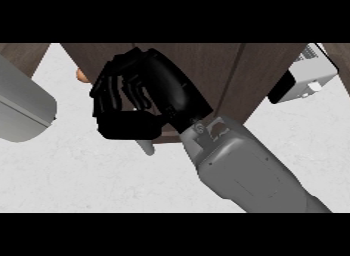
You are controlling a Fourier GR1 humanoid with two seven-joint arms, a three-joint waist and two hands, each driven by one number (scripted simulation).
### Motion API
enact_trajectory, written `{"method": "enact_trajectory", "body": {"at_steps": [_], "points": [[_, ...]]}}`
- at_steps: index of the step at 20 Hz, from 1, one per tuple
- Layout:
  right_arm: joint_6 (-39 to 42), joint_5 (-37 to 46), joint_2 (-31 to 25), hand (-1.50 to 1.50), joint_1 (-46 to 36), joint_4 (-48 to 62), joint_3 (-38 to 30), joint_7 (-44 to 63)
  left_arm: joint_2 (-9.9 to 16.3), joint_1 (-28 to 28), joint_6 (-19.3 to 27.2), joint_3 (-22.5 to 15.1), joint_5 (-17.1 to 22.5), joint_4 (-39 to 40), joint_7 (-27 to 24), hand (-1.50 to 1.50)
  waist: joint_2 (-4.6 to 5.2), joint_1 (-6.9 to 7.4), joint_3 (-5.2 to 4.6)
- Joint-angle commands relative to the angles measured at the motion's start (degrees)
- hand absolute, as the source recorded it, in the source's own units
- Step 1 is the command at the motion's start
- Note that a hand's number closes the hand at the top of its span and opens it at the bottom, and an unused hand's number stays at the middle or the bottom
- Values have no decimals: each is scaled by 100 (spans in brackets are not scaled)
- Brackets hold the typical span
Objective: Pick up the wine, place it into the cabinet and close the cabinet
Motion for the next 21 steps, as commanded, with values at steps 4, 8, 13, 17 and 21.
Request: {"method": "enact_trajectory", "body": {"at_steps": [4, 8, 13, 17, 21], "points": [[449, -75, -146, 150, -391, 1226, -791, -775, -245, -554, 471, -566, -467, -150, 506, -150, 30, -70, 10], [757, -94, -453, 150, -233, 1574, -958, -1335, -312, -1003, 607, -796, -542, -1, 655, -150, 46, -100, 10], [936, -186, -901, 150, -594, 1860, -1428, -1472, -500, -1264, 853, -1037, -764, 113, 655, -150, 72, -121, 9], [905, -97, -844, 150, -594, 2167, -1355, -1713, -584, -1595, 942, -1118, -827, 335, 672, -150, 91, -131, 3], [1049, -156, -878, 150, -575, 2385, -1364, -1904, -808, -1685, 1135, -1443, -1064, 306, 636, -150, 88, -77, 4]]}}
